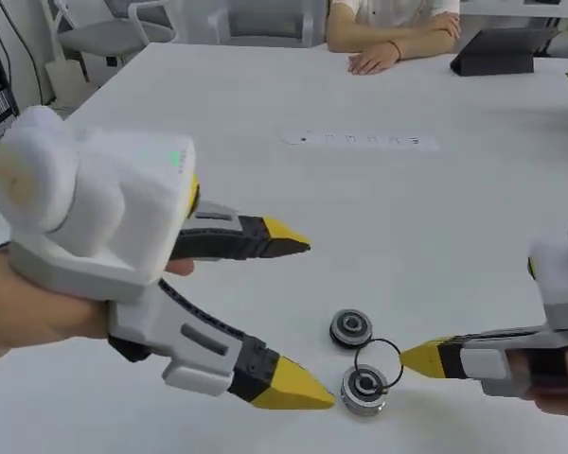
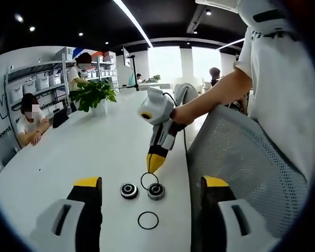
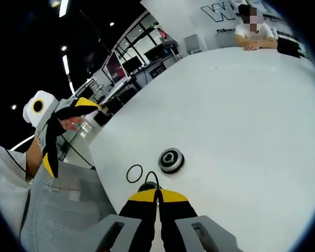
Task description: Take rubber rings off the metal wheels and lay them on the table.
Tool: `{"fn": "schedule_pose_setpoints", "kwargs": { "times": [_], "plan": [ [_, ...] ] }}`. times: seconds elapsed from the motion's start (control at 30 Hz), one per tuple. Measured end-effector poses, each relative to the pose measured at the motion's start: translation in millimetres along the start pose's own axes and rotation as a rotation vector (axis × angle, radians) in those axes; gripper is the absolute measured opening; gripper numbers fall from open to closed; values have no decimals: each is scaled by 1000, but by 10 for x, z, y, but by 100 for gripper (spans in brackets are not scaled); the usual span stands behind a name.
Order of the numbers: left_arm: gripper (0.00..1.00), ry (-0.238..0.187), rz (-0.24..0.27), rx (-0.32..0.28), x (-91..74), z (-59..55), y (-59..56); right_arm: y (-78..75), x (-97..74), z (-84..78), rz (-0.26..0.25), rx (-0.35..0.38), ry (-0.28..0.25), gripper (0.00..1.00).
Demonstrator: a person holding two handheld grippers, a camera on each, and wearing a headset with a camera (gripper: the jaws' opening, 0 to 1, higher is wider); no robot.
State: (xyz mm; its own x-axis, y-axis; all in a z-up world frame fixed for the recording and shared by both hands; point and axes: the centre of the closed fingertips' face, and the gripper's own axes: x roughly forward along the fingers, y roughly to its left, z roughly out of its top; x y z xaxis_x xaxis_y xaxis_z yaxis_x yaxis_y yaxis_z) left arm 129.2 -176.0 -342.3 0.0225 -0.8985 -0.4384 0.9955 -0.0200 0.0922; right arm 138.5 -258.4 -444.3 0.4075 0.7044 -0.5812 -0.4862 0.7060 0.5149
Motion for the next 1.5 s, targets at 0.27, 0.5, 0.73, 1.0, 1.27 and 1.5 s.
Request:
{"fn": "schedule_pose_setpoints", "kwargs": {
  "times": [0.27,0.5,0.73,1.0,1.27,1.5],
  "plan": [
    [77,-8,94,-33,-292,-73,45,8,-38,35,-1,-1,-19,0],
    [80,-10,167,-92,-488,-225,19,-13,-91,98,-7,11,-52,0],
    [82,-8,228,-147,-609,-386,3,-3,-125,157,-5,22,-79,0],
    [84,28,258,-194,-656,-613,-58,23,-170,230,-1,25,-111,0],
    [85,32,266,-234,-641,-708,-112,42,-229,314,-4,22,-143,0],
    [85,14,277,-262,-608,-742,-131,87,-262,390,-13,-8,-157,0]
  ]
}}
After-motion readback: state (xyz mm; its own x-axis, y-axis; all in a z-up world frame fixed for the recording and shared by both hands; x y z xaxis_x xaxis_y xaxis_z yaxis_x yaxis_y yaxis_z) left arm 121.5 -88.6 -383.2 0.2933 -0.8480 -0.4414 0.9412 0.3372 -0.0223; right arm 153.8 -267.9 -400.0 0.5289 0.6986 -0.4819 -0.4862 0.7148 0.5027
